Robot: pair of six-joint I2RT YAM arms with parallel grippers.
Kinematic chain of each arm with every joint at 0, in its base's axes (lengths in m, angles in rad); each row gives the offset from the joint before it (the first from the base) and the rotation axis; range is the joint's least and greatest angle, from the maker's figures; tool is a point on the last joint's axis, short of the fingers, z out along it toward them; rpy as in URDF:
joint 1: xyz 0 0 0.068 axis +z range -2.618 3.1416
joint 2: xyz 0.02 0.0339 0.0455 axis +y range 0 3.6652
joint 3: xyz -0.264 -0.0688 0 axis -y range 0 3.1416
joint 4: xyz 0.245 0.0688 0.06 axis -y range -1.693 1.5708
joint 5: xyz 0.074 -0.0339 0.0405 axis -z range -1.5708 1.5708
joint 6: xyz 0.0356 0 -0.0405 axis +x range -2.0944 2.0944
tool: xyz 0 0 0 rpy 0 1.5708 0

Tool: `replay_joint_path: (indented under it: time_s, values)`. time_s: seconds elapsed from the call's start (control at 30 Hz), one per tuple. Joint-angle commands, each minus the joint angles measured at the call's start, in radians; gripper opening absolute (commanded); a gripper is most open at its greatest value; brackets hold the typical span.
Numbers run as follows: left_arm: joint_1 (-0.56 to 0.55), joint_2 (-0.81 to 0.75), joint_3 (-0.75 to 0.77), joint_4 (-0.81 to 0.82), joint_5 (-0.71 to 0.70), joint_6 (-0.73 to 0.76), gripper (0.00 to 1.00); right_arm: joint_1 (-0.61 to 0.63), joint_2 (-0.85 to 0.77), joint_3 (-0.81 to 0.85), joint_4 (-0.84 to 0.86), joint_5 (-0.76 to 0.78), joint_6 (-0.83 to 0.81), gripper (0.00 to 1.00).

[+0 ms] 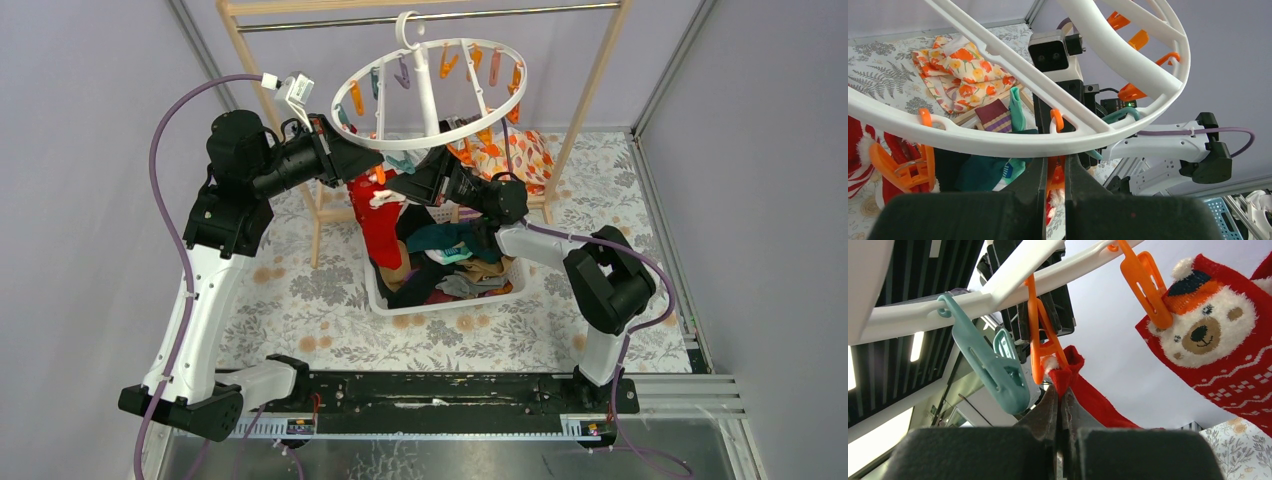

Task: Clip the socks to the hanger
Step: Clamp the sock onto the hanger.

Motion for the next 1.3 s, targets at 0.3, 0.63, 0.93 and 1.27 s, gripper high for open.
replay_joint_path:
  time_s: [0.3, 0.63, 0.93, 1.27]
  values:
    - [0.000, -0.019, 0.014, 0.029, 0.079, 0.019, 0.00, -0.010, -0.098, 0.047, 0.132, 0.034, -0.010, 0.00]
    - [0.000, -0.019, 0.012, 0.029, 0.080, 0.017, 0.00, -0.009, -0.073, 0.039, 0.132, 0.068, -0.012, 0.00]
    - [0.000, -0.021, 0.012, 0.028, 0.066, 0.016, 0.43, -0.010, -0.057, 0.055, 0.126, 0.094, -0.033, 0.00]
    - [0.002, -0.048, 0.001, -0.001, 0.033, 0.036, 0.68, -0.010, -0.069, 0.049, 0.093, 0.097, -0.055, 0.00]
